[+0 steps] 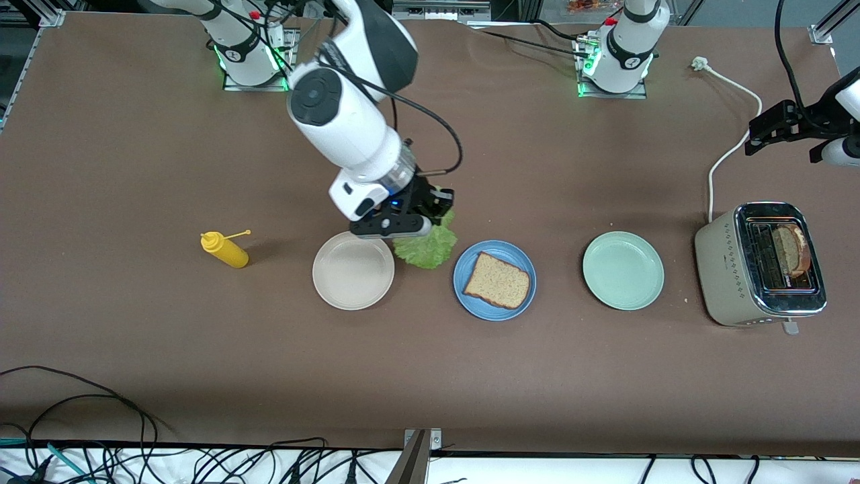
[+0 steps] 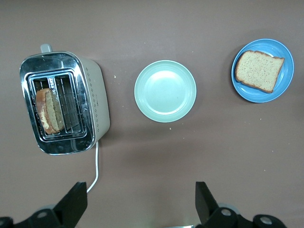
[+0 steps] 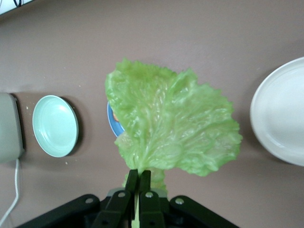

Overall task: Make sandwich in blue plate with both arms
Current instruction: 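Carry the lettuce with the right gripper over the blue plate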

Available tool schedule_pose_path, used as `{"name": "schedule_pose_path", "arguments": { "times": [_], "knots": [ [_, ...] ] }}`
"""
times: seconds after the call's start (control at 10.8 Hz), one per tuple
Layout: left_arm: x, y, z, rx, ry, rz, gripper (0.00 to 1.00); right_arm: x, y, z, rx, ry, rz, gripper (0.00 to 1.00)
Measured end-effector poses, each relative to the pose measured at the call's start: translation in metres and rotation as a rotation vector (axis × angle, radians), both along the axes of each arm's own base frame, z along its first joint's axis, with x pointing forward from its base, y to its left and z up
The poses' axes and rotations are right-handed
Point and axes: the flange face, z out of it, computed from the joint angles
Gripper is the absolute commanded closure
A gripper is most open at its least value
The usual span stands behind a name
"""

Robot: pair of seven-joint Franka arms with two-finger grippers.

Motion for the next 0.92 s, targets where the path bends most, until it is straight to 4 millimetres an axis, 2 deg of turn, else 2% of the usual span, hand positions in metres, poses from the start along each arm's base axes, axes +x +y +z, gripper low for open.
{"name": "schedule_pose_path", "arguments": {
  "times": [0.28, 0.65, 0.92],
  "knots": [
    [0.000, 0.000, 0.000, 0.000, 0.000, 0.000, 0.00, -0.014, 0.037, -0.036, 0.074, 0.055, -0.084, 1.00],
    [0.000, 0.000, -0.001, 0.000, 0.001, 0.001, 0.00, -0.027, 0.080, -0.107, 0.163, 0.059, -0.192, 1.00],
    [0.001, 0.001, -0.002, 0.000, 0.003, 0.002, 0.00, -0.022, 0.087, -0.152, 0.196, -0.003, -0.247, 1.00]
  ]
}}
